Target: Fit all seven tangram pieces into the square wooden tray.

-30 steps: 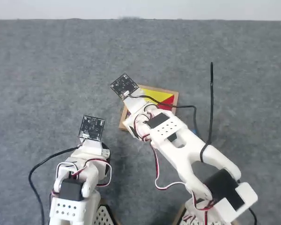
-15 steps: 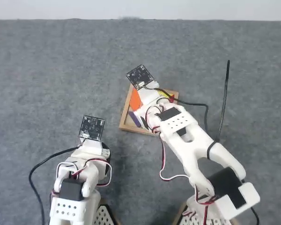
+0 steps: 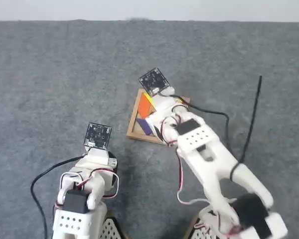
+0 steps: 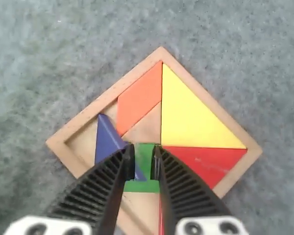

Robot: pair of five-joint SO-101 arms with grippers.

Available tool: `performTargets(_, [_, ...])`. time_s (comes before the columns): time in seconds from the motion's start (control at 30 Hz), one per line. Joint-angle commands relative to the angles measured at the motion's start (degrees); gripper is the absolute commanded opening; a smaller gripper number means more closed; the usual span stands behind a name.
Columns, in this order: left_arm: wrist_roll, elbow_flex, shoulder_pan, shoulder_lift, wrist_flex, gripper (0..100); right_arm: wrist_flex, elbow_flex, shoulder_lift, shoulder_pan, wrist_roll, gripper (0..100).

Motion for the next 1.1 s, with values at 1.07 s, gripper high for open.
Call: performTargets(1.07, [0.7, -0.7, 0.1, -0.7, 0.4, 1, -5.4, -3.0, 11.7, -3.4, 3.2, 6.9])
